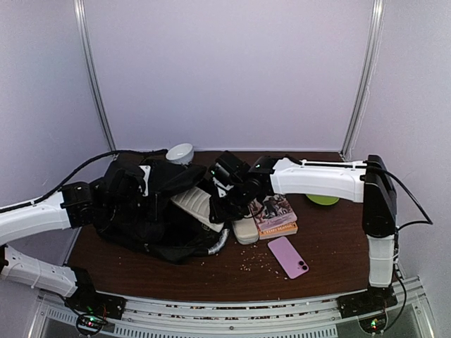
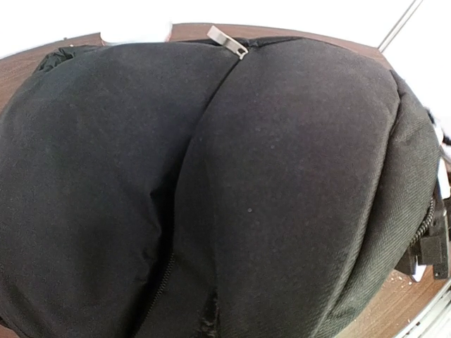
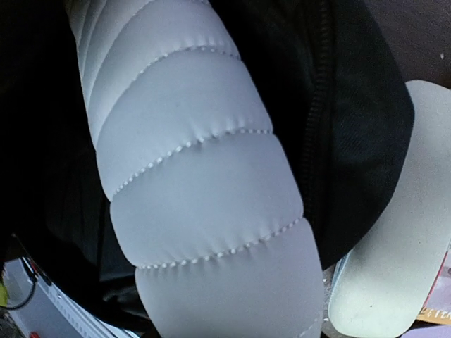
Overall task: Pack the student bag
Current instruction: Place the stationery in the student bag.
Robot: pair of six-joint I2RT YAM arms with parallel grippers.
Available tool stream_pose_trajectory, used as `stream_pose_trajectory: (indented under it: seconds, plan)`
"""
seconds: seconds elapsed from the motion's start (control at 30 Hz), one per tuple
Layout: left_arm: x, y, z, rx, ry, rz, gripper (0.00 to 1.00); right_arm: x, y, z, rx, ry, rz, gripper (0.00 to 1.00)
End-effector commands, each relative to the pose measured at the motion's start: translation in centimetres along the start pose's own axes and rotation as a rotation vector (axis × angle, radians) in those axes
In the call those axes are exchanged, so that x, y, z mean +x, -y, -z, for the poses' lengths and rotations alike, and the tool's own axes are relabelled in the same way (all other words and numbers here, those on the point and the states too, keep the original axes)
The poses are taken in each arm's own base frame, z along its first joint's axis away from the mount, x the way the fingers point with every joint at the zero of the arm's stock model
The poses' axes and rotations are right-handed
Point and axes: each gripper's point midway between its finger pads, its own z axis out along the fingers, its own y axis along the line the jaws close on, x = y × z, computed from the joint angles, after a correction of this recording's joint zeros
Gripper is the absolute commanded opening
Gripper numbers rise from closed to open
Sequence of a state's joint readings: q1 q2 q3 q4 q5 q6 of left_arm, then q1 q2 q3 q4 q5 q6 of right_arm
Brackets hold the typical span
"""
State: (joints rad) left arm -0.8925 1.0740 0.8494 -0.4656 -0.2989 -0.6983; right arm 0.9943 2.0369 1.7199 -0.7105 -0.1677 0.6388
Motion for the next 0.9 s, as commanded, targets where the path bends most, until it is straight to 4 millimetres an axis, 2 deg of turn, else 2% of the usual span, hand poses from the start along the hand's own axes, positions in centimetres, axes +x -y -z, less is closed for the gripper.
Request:
stream_pose_trajectory:
  seconds: [0.0, 0.13, 0.27, 0.4, 0.57, 0.7, 0.87]
  plan:
    - [-3.8, 3.9, 0.7, 0.144, 0.128, 0.070, 0.00, -4.5, -1.8, 3.4, -0.075, 0.170, -0.070, 0.43]
    - [-3.5, 4.2, -0.3, 0.136, 0.112, 0.074, 0.00, -4.3, -2.0, 3.9, -0.138, 0.209, -0.117, 0.54]
    - [-3.5, 4.5, -0.9, 0.133, 0.098, 0.072, 0.00, -2.6, -0.9, 2.8, -0.140, 0.188, -0.149, 0.61]
    - [-3.3, 4.5, -1.3, 0.124, 0.089, 0.073, 0.00, -1.7, 0.0, 3.1, -0.177, 0.240, -0.185, 0.69]
    - [-2.5, 4.4, -2.3, 0.107, 0.060, 0.080, 0.00, -0.9, 1.1, 3.3, -0.221, 0.294, -0.245, 0.71]
    - [-2.2, 4.6, -2.9, 0.106, 0.042, 0.082, 0.00, -1.3, 0.9, 3.7, -0.285, 0.338, -0.285, 0.70]
    - [-2.3, 4.7, -3.0, 0.107, 0.041, 0.074, 0.00, -1.8, 0.9, 4.1, -0.305, 0.371, -0.304, 0.77]
